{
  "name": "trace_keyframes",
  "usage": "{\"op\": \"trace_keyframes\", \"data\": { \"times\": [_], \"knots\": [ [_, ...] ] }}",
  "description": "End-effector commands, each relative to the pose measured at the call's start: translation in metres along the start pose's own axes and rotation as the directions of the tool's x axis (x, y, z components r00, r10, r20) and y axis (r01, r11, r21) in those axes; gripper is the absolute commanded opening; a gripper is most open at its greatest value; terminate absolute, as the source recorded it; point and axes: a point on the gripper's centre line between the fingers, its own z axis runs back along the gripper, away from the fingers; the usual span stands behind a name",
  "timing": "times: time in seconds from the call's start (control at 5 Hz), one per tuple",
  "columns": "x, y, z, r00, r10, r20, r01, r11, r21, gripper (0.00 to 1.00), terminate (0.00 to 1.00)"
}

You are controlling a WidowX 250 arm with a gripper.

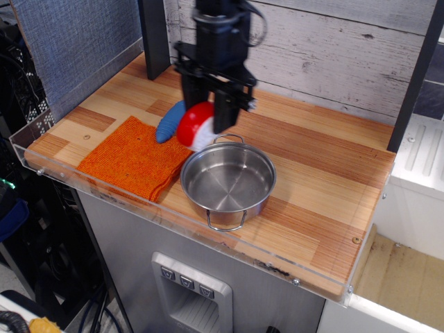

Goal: Place the sushi inside the pot

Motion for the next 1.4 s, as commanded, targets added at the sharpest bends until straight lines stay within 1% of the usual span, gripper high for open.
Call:
{"op": "trace_keyframes", "data": {
  "times": [0.0, 0.2, 0.4, 0.6, 0.8, 1.0, 1.2],
  "knots": [
    [0.033, -0.033, 0.016, 0.999, -0.016, 0.043, 0.015, 1.000, 0.018, 0.00, 0.00],
    [0.026, -0.027, 0.000, 0.999, 0.026, -0.019, -0.025, 0.998, 0.050, 0.00, 0.00],
    [0.006, -0.008, -0.006, 0.997, 0.062, -0.037, -0.061, 0.997, 0.038, 0.00, 0.00],
    [-0.006, -0.002, -0.003, 0.998, 0.056, -0.028, -0.054, 0.997, 0.047, 0.00, 0.00],
    [-0.012, -0.006, -0.006, 0.999, 0.032, -0.030, -0.030, 0.998, 0.057, 0.00, 0.00],
    [-0.011, -0.010, -0.018, 0.999, 0.021, -0.048, -0.018, 0.997, 0.074, 0.00, 0.00],
    [-0.010, -0.012, -0.021, 0.999, 0.008, -0.040, -0.005, 0.997, 0.074, 0.00, 0.00]
  ]
}}
